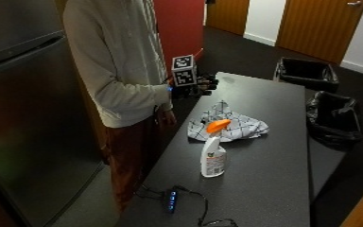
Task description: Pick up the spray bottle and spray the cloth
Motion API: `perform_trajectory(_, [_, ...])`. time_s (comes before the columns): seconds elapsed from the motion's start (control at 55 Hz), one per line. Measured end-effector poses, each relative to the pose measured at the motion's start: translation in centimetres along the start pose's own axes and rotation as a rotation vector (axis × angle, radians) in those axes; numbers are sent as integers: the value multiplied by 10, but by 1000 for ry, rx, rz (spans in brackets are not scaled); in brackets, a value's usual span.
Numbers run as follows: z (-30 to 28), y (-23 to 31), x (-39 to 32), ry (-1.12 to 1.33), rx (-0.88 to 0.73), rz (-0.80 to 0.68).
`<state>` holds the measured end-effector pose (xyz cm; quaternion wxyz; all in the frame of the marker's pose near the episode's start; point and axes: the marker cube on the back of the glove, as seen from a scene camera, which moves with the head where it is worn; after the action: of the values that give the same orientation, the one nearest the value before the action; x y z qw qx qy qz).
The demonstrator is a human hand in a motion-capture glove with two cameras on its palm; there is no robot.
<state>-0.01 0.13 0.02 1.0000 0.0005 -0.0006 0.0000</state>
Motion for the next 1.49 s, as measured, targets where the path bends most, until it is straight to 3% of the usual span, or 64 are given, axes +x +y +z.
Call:
perform_trajectory(0.309, [-8,31,41,-8,86,73])
perform_trajectory(0.782, [-12,66,173,-279,359,391])
perform_trajectory(1.182, [63,21,219,-740,354,560])
perform_trajectory(1.492, [96,-18,224,-921,292,635])
